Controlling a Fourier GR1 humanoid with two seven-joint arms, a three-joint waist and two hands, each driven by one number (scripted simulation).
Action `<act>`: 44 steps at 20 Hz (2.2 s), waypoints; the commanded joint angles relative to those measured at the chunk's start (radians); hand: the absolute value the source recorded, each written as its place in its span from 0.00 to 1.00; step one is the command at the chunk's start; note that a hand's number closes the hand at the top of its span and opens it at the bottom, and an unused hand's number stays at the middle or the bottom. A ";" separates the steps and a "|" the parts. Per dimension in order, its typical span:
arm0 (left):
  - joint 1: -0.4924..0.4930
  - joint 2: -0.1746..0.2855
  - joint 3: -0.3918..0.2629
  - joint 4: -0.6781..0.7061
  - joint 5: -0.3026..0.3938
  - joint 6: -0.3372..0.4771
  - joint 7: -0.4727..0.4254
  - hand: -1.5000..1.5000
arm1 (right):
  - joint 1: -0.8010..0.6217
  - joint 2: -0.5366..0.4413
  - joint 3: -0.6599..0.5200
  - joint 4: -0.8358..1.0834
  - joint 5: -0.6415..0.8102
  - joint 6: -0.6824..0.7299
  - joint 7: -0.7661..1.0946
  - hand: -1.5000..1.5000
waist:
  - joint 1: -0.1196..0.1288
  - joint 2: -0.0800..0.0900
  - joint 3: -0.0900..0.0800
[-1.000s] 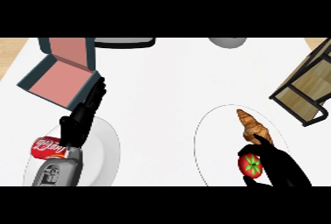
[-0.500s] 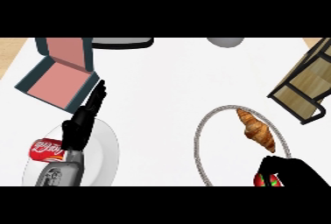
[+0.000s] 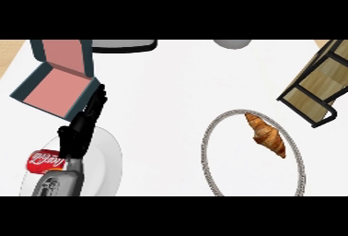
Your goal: Pick the tomato from the placemat and place it in the tiered shelf
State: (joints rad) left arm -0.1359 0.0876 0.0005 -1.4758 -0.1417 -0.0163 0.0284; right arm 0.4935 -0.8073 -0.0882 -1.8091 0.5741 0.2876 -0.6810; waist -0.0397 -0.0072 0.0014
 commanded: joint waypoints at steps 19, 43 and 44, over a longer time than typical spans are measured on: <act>-0.040 -0.042 -0.035 0.022 -0.044 0.039 0.013 0.50 | 0.089 -0.253 -0.773 0.203 -1.001 0.380 -0.028 1.00 | 0.027 0.005 -0.003; -0.068 -0.042 -0.027 0.074 -0.043 0.015 -0.028 0.50 | -0.590 -0.495 -0.575 0.574 -1.024 0.183 0.359 1.00 | 0.050 0.010 -0.002; -0.044 -0.005 -0.009 0.024 0.000 -0.043 -0.002 0.50 | -0.651 -0.509 -0.498 0.535 -1.041 0.120 0.435 1.00 | 0.061 0.011 -0.002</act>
State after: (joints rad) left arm -0.1821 0.0644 -0.0219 -1.4399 -0.1660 -0.0274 0.0195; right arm -0.0472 -1.2900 -0.6697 -1.3084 -0.4863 0.4540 -0.2779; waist 0.0160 0.0032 -0.0003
